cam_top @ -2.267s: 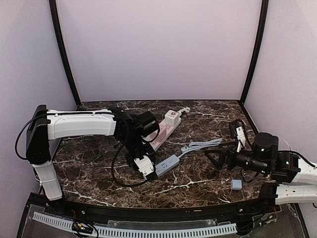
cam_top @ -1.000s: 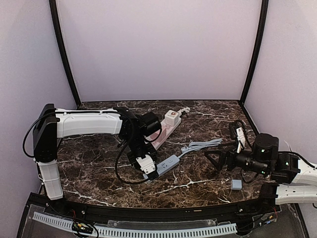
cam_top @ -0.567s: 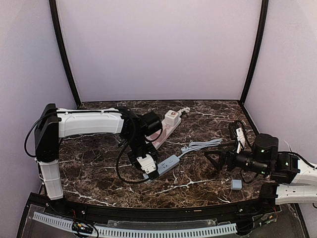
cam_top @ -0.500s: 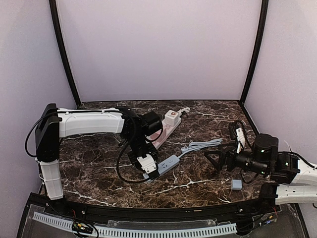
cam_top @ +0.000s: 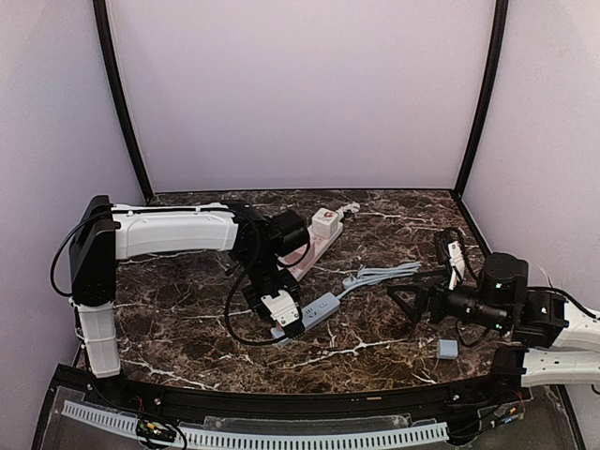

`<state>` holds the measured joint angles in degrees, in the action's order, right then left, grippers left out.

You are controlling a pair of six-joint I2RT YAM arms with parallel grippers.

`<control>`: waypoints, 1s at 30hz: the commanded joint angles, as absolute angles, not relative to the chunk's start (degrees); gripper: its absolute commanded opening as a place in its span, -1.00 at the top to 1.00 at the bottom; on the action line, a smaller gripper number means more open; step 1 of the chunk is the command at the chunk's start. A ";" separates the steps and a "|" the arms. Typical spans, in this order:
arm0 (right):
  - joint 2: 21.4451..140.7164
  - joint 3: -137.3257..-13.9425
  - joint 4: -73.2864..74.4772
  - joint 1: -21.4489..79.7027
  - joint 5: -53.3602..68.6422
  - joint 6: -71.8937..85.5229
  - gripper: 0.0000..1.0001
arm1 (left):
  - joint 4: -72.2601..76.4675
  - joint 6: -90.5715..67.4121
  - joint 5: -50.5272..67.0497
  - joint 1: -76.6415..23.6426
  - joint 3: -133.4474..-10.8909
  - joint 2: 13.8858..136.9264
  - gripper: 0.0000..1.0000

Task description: Insert the plug

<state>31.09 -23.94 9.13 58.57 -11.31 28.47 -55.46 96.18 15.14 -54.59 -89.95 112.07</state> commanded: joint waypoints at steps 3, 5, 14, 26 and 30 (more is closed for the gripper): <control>30.26 -22.90 7.82 58.93 -10.76 28.21 -0.97 | -56.16 98.56 15.25 -54.40 -89.55 113.73 0.98; 30.15 -22.86 7.91 58.95 -10.75 28.15 -0.97 | -55.24 99.22 15.36 -54.39 -88.90 113.77 0.99; 29.25 -22.62 7.95 58.95 -10.46 28.21 -0.97 | -53.03 100.19 17.75 -54.40 -87.79 114.54 0.98; 29.61 -22.59 7.72 58.91 -10.10 28.08 -0.97 | -46.01 103.84 14.68 -55.95 -85.18 115.68 0.98; 29.93 -22.75 7.72 58.91 -10.03 28.11 -0.97 | -48.69 99.30 15.11 -55.99 -87.23 117.18 0.98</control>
